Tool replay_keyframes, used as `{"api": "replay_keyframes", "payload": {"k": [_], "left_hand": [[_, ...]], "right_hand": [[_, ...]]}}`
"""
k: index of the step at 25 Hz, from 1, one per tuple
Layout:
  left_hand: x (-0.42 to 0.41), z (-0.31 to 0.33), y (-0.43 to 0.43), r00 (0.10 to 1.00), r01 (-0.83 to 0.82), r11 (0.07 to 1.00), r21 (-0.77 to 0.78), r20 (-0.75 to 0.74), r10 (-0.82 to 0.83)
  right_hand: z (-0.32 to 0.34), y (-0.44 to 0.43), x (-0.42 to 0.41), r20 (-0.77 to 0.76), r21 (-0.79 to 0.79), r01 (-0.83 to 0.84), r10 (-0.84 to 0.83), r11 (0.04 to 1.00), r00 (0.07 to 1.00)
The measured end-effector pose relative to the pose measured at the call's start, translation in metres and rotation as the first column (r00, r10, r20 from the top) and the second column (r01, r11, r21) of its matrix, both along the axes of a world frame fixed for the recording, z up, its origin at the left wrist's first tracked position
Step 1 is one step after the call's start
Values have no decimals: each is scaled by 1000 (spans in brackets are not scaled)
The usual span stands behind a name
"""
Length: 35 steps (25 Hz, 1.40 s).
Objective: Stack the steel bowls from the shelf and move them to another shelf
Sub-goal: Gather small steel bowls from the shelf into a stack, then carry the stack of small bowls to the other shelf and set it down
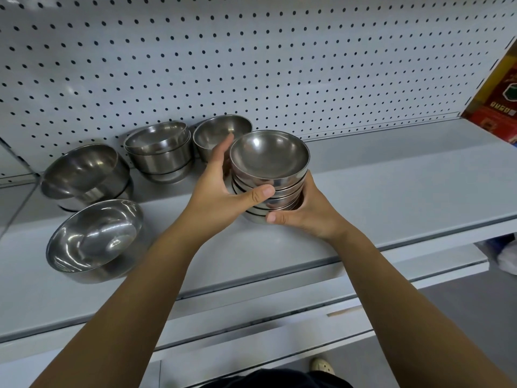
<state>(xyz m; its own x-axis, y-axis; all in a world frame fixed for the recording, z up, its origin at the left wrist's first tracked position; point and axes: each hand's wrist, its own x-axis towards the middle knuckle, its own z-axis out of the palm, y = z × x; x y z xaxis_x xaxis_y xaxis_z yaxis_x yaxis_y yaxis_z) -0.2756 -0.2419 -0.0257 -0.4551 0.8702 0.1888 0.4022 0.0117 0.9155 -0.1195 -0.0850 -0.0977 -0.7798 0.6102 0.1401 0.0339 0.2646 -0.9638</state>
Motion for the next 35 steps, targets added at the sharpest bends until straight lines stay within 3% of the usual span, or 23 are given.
{"api": "replay_keyframes", "payload": {"k": [9,18,26,35], "left_hand": [[-7,1,5,994,97,991,91,38,-100],[32,7,18,982,90,980,178,148,-117],[136,2,78,953,203,959,200,183,-240],[338,-4,165,809,504,845,180,244,-535]], "right_hand": [[7,-3,-1,-1,53,-53,53,997,999],[17,-16,41,-21,-13,159,-159,987,987],[36,-1,172,-37,37,372,-371,927,928],[33,21,386,-5,7,675,-675,738,738]]}}
